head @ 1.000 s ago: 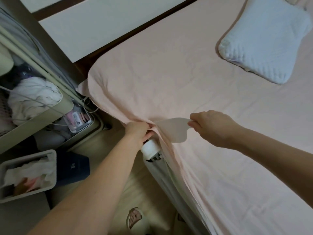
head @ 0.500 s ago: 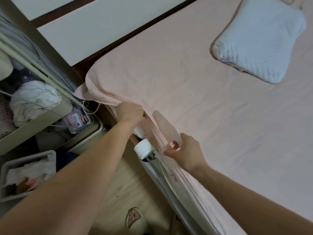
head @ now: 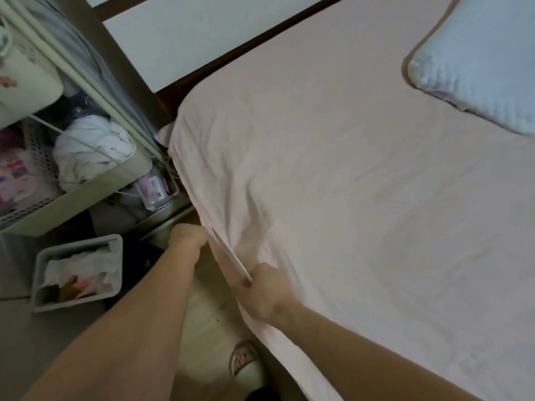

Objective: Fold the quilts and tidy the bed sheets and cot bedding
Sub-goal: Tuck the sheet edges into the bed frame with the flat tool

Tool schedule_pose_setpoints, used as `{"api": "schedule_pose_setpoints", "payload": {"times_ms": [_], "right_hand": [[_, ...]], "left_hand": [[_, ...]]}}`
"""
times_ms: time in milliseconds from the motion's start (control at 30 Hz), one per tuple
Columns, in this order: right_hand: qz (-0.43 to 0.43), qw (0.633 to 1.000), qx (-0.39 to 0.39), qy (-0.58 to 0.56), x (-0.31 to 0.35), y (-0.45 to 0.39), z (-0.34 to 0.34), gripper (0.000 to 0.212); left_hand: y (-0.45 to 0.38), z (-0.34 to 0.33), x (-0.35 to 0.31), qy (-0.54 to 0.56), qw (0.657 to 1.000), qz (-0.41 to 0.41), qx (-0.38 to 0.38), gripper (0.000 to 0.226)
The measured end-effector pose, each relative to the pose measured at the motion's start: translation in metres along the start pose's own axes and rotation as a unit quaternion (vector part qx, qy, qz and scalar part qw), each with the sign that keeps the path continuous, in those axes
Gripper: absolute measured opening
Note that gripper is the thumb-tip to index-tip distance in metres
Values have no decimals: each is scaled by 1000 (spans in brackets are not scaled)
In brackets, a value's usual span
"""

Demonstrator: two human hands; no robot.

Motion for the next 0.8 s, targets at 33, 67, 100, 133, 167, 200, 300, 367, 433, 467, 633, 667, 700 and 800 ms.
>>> {"api": "schedule_pose_setpoints", "payload": {"times_ms": [33, 67, 100, 133, 167, 200, 300, 367, 433, 467, 633, 667, 700, 800], "right_hand": [[6, 1000, -23, -13, 0, -2, 8, 35], [21, 999, -47, -15, 2, -4, 16, 35], [44, 996, -77, -3, 5, -6, 28, 35], [67, 992, -107, 14, 8, -7, 40, 36], [85, 988, -130, 25, 10, -9, 50, 37], [96, 984, -144, 27, 11, -11, 60, 38], [117, 981, -154, 23, 11, -30, 76, 28], [138, 974, -169, 67, 11, -41, 85, 24], [150, 964, -174, 133, 14, -56, 88, 25], [156, 960, -177, 148, 17, -65, 87, 25], [155, 953, -221, 137, 30, -122, 93, 28], [149, 954, -223, 134, 31, -129, 94, 29], [143, 956, -221, 133, 32, -141, 93, 29], [137, 950, -232, 154, 39, -181, 100, 26]], "left_hand": [[-5, 0, 3, 3, 1000, -3, -11, 34], [-5, -3, 9, 14, 1000, 4, -2, 35], [-3, -10, 14, 29, 999, 17, 26, 35], [0, -20, 23, 46, 996, 40, 67, 36], [4, -31, 29, 60, 991, 57, 104, 40], [11, -41, 33, 63, 988, 67, 127, 45], [13, -66, 37, 57, 983, 73, 161, 64], [13, -81, 31, 81, 978, 74, 180, 67], [7, -89, 12, 125, 972, 63, 187, 66], [2, -90, 1, 140, 971, 52, 187, 64], [-48, -89, -51, 170, 970, 23, 175, 63], [-56, -87, -56, 175, 970, 25, 168, 66], [-67, -85, -64, 179, 970, 27, 162, 68], [-99, -83, -103, 210, 964, 35, 159, 73]]}}
Point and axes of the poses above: each hand's wrist, its own y-axis away from the middle knuckle, its own z-axis out of the back of the hand, x = y × z, the point moved 8 cm from there along -y, towards the middle knuckle, and after that the axes turned 15 degrees about z, right-handed, at the moved point
